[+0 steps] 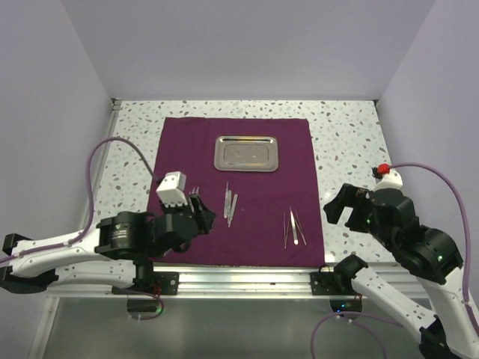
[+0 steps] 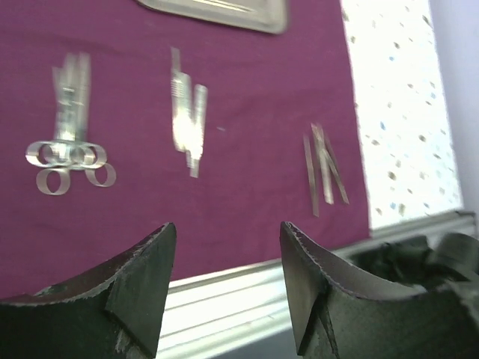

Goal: Open and lay out the surgical kit
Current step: Reset both arms

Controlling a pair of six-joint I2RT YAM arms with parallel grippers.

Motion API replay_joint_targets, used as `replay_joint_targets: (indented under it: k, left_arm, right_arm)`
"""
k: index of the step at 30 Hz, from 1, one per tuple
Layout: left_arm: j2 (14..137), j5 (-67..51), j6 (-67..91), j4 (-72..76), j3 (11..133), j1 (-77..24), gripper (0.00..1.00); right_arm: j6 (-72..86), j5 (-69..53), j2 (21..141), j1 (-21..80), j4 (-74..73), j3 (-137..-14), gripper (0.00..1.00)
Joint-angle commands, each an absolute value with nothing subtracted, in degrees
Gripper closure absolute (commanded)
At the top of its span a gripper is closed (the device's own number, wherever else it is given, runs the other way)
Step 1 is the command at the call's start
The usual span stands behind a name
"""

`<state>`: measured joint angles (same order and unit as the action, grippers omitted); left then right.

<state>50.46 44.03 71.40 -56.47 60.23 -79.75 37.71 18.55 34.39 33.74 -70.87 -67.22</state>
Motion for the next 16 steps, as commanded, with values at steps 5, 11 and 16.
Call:
replay_joint_targets:
  k: [5,11,16]
  left_arm:
    - [41.58,63.18,84.38,-72.77,56.25,-79.80,0.38]
    - [45.69,69.60,74.71,-69.52,58.09,-79.80,0.34]
    - [48.51,73.55,72.96,-68.48,58.63,-79.80,0.09]
  right_arm:
    - [34.81,18.02,25.84,33.84,-59.51,-63.37,0.02]
    - [33.14,22.84,28.55,33.84,-61.96,-66.26,0.02]
    - [27.69,18.10,29.18,33.75,-59.24,-65.30,0.02]
